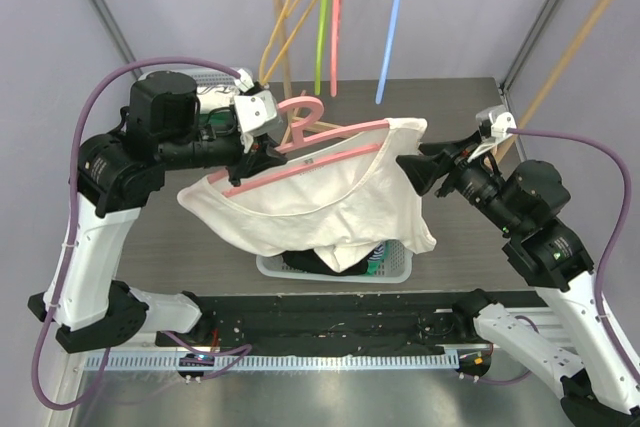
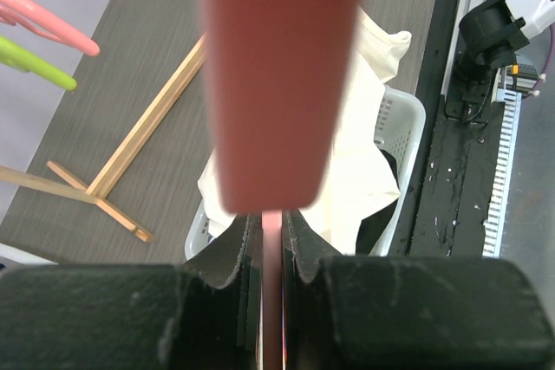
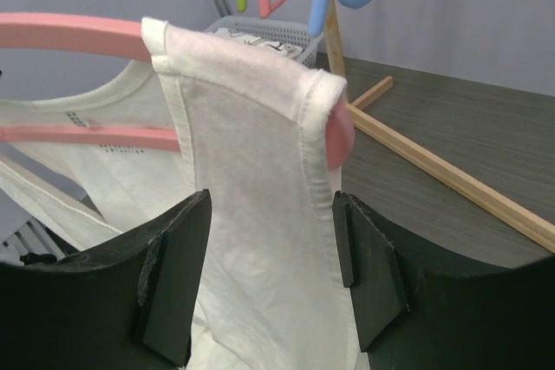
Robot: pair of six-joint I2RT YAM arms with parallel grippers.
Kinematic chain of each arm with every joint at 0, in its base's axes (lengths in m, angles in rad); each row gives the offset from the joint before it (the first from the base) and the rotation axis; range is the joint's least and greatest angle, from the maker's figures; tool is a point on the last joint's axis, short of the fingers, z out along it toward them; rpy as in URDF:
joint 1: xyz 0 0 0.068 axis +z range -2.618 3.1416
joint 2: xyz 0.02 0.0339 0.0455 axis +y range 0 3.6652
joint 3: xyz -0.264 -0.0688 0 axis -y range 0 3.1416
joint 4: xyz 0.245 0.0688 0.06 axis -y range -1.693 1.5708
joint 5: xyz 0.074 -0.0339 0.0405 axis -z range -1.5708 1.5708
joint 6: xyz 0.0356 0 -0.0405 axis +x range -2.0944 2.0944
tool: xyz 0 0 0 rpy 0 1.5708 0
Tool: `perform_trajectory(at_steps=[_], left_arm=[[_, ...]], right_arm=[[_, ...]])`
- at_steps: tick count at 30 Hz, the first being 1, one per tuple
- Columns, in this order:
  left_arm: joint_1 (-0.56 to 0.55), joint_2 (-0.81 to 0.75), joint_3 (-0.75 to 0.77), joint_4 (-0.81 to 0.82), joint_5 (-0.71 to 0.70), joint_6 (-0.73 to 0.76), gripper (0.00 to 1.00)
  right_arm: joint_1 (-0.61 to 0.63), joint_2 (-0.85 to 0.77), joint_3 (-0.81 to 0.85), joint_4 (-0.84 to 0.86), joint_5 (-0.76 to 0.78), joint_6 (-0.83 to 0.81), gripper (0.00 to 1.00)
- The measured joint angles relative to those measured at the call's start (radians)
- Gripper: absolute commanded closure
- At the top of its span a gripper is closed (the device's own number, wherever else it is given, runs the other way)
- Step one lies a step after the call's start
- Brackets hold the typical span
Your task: Remove the tank top from the hanger
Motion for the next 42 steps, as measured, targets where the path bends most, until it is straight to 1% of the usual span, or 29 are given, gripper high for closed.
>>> perform_trajectory(at_steps=[1,2,3,4,6,7,9,14,19,22,26,29,30,32,33,34,36,39,42], left_arm=[[0.0,-0.001,0.0,0.0,0.003,0.0,1.0],[0.0,-0.002,0.0,0.0,0.006,0.0,1.0],[0.0,-0.003,0.0,-0.001,0.009,0.0,1.0],[0.0,-0.003,0.0,-0.001,0.011,0.0,1.0],[0.0,-0.003,0.0,-0.003,0.014,-0.002,1.0],[0.0,-0.003,0.0,-0.004,0.014,-0.002,1.0],[0.0,-0.003,0.0,-0.006,0.014,-0.003,1.0],[0.0,-0.003,-0.001,-0.007,0.014,-0.002,1.0],[0.0,-0.003,-0.013,-0.008,0.013,0.002,1.0],[0.0,-0.003,-0.029,-0.011,0.012,0.006,1.0],[0.0,-0.003,-0.045,-0.021,0.01,0.013,1.0],[0.0,-0.005,-0.046,-0.026,0.01,0.024,1.0],[0.0,-0.005,-0.046,-0.026,0.01,0.025,1.0],[0.0,-0.009,-0.046,-0.029,0.01,0.028,1.0],[0.0,-0.01,-0.046,-0.029,0.01,0.028,1.0],[0.0,-0.012,-0.046,-0.03,0.01,0.028,1.0],[0.0,-0.016,-0.046,-0.03,0.011,0.029,1.0],[0.0,-0.021,-0.046,-0.03,0.011,0.029,1.0],[0.0,-0.023,-0.046,-0.031,0.011,0.029,1.0]], right_arm=[[0.0,0.003,-0.002,0.016,-0.002,0.005,0.38],[0.0,0.006,-0.003,0.031,-0.006,0.01,0.43],[0.0,0.009,-0.004,0.047,-0.011,0.015,0.46],[0.0,0.013,-0.005,0.064,-0.018,0.02,0.55],[0.0,0.021,-0.005,0.097,-0.038,0.034,0.67],[0.0,0.024,-0.005,0.114,-0.051,0.04,0.83],[0.0,0.034,-0.008,0.143,-0.076,0.053,0.98],[0.0,0.034,-0.008,0.163,-0.117,0.071,0.99],[0.0,-0.008,-0.003,0.137,-0.091,0.069,0.99],[0.0,-0.048,0.015,0.108,-0.015,0.067,0.99],[0.0,-0.113,0.027,0.079,0.135,0.066,0.99],[0.0,-0.129,0.027,0.068,0.201,0.068,0.99],[0.0,-0.127,0.027,0.064,0.208,0.068,0.98],[0.0,-0.114,0.027,0.056,0.176,0.07,0.74],[0.0,-0.103,0.027,0.053,0.144,0.072,0.59],[0.0,-0.088,0.027,0.047,0.11,0.075,0.4],[0.0,-0.057,0.022,0.038,0.036,0.084,0.27],[0.0,-0.044,-0.011,0.023,-0.026,0.088,0.25],[0.0,-0.051,-0.047,0.007,-0.06,0.091,0.26]])
